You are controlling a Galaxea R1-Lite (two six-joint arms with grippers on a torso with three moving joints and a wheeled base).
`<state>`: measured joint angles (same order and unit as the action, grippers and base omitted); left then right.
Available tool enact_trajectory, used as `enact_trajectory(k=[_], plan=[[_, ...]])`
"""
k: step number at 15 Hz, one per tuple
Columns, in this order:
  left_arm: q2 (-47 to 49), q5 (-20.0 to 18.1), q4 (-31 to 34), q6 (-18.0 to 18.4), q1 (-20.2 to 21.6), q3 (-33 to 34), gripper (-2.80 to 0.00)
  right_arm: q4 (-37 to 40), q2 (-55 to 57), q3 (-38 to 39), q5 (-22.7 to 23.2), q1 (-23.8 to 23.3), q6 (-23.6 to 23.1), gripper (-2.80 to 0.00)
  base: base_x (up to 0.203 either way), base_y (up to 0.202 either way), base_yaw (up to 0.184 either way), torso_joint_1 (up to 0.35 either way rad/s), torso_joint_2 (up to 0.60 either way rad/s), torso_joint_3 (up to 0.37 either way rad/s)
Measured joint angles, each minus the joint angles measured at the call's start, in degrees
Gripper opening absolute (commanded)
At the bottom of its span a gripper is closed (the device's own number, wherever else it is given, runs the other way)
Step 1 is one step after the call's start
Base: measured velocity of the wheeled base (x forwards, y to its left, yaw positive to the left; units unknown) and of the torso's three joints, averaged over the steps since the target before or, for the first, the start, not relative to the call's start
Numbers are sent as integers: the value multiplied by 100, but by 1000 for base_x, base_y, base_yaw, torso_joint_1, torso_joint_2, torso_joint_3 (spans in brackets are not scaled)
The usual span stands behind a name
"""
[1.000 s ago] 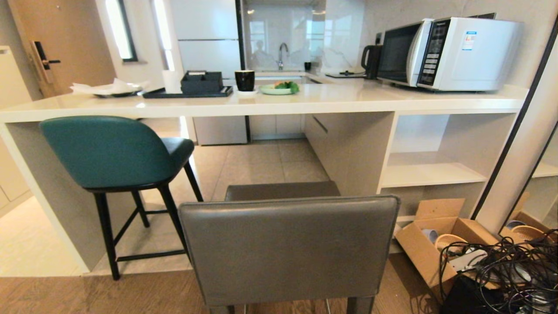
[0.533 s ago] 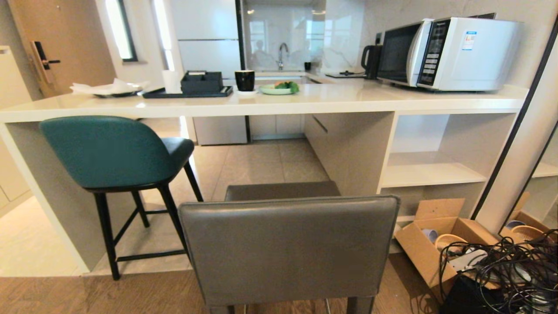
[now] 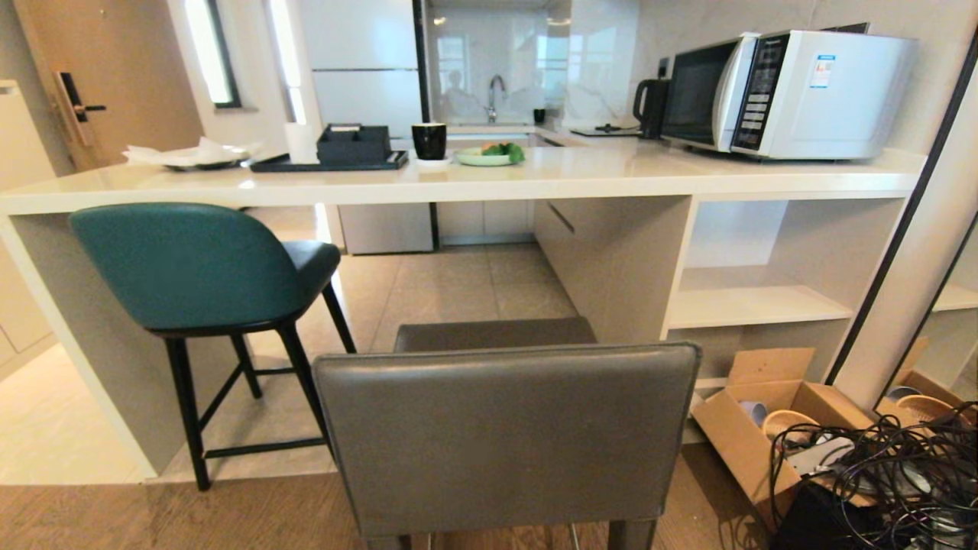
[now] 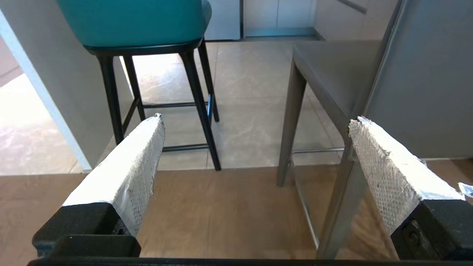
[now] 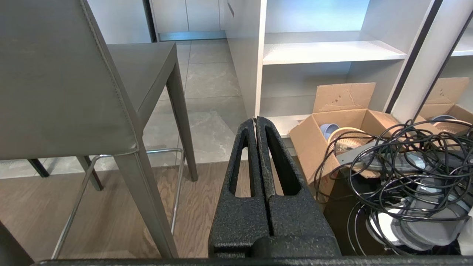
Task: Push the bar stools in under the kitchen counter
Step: Pull the blue chair out from under the dining table
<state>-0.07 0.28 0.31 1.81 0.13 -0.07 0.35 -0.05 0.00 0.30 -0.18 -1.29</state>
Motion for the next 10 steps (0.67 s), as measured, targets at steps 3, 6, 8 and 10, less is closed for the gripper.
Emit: enact_trajectory(k=[3,6,8,10], plan=[[0,-1,-18,-199,-4,2,0,0,0,0,2,0,16,-280,0,0,0,0,0,0],[0,-12,-23,-203,-6,7,0,0,0,0,2,0,20,-280,0,0,0,0,0,0],[0,-9,-24,-203,-6,7,0,0,0,0,2,0,19,-280,0,0,0,0,0,0],[0,2,-21,-211,-6,7,-280,0,0,0,2,0,17,-280,0,0,0,0,0,0]])
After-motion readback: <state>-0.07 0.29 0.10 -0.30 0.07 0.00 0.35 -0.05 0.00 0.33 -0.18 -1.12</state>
